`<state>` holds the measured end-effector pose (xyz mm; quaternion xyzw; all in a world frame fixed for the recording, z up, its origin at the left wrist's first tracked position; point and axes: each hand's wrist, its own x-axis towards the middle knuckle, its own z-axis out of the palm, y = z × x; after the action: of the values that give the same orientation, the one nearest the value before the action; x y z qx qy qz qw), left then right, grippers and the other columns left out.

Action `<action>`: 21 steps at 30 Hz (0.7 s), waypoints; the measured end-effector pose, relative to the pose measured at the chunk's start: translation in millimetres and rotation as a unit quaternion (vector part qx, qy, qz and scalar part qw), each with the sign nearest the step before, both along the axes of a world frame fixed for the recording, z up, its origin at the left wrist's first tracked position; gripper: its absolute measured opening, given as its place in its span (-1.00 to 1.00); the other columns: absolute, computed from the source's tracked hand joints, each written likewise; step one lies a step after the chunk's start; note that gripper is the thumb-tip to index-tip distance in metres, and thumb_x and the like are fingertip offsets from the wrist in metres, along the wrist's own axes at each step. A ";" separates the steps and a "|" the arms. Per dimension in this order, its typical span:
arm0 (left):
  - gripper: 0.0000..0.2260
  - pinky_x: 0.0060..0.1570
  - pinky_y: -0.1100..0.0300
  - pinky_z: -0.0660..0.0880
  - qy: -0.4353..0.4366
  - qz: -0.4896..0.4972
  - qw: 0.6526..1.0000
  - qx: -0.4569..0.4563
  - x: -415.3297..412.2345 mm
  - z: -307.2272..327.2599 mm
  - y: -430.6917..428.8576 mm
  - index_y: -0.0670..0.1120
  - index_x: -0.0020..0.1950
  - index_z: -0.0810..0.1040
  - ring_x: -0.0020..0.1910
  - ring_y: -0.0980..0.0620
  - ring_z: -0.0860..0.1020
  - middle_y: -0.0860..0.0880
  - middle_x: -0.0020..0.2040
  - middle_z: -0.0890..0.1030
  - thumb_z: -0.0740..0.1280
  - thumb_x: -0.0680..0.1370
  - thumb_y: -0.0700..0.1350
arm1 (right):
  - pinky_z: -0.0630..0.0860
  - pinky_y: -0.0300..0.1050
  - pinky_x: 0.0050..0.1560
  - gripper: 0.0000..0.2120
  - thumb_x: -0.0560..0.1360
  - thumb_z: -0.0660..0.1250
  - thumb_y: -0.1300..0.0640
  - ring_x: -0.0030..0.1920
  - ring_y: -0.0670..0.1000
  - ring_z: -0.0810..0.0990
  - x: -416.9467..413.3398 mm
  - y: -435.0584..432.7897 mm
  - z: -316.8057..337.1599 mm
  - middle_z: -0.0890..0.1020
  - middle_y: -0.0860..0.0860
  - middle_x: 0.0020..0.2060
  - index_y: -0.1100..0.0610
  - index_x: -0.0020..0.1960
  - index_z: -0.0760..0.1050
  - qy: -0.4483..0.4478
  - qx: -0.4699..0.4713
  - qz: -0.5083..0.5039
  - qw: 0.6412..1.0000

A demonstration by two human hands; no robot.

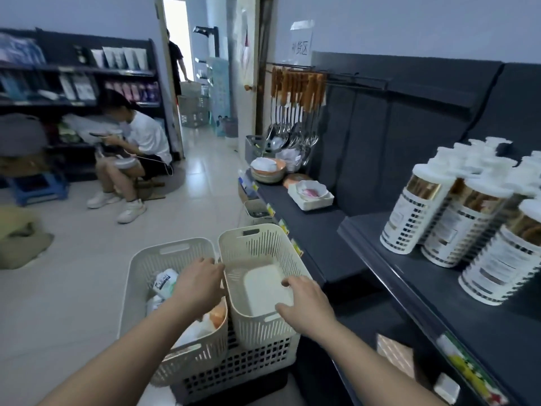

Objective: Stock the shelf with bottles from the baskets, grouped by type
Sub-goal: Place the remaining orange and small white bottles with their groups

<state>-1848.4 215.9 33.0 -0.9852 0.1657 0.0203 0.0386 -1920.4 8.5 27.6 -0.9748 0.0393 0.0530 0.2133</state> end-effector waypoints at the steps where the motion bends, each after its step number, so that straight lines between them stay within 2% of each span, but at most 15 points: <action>1: -0.64 0.10 0.08 0.44 0.004 0.004 1.000 0.001 8.8 -4.4 10.3 -0.05 0.25 0.47 0.21 -0.06 0.47 -0.05 0.18 0.54 0.34 0.52 0.08 | 0.35 -0.04 0.33 -0.53 0.52 0.30 -0.03 0.38 0.06 0.34 10.8 11.0 -3.5 0.43 -0.01 0.35 0.04 0.40 0.35 0.004 0.000 0.006 1.000; 7: -0.63 0.11 0.07 0.45 0.040 0.028 0.999 0.003 55.0 -38.8 68.8 -0.06 0.27 0.47 0.20 -0.07 0.49 -0.06 0.18 0.54 0.33 0.52 0.07 | 0.38 -0.06 0.29 -0.55 0.52 0.30 0.06 0.34 0.05 0.38 67.3 69.6 -26.1 0.45 -0.01 0.32 0.04 0.40 0.35 0.024 0.007 0.030 0.999; 11: -0.67 0.07 0.05 0.45 0.082 0.059 0.995 0.001 73.4 -66.0 97.0 -0.10 0.20 0.47 0.19 -0.11 0.47 -0.10 0.16 0.53 0.34 0.51 0.04 | 0.41 -0.01 0.28 -0.52 0.49 0.34 -0.05 0.31 0.08 0.42 93.9 98.8 -43.6 0.48 0.02 0.28 0.07 0.36 0.40 0.053 0.016 0.051 0.997; 14: -0.68 0.09 0.05 0.47 0.111 0.082 0.990 -0.006 85.2 -87.3 110.9 -0.09 0.20 0.48 0.20 -0.11 0.46 -0.10 0.15 0.53 0.34 0.50 0.00 | 0.45 0.02 0.23 -0.56 0.49 0.35 -0.05 0.29 0.10 0.43 114.5 113.4 -60.1 0.52 0.05 0.25 0.06 0.32 0.44 0.075 0.007 0.074 0.994; 18: -0.67 0.07 0.07 0.43 0.136 0.103 0.985 0.004 99.1 -111.4 116.8 -0.10 0.21 0.48 0.16 -0.13 0.51 -0.12 0.16 0.54 0.32 0.51 0.03 | 0.44 0.01 0.22 -0.58 0.48 0.34 -0.03 0.30 0.12 0.43 141.4 125.0 -85.4 0.54 0.06 0.24 0.07 0.30 0.49 0.123 -0.035 0.154 0.980; 21: -0.63 0.12 0.05 0.44 0.166 0.122 0.979 -0.005 107.6 -130.1 114.3 -0.10 0.26 0.46 0.19 -0.14 0.48 -0.12 0.19 0.52 0.33 0.51 0.05 | 0.36 0.00 0.25 -0.62 0.50 0.27 -0.05 0.29 0.16 0.42 158.0 130.9 -108.6 0.56 0.09 0.22 0.03 0.28 0.52 0.158 -0.107 0.243 0.951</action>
<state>-1740.8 330.1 -97.1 -0.9811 0.0486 0.1872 0.0029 -1762.4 139.4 -81.0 -0.9510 -0.1600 0.2523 0.0799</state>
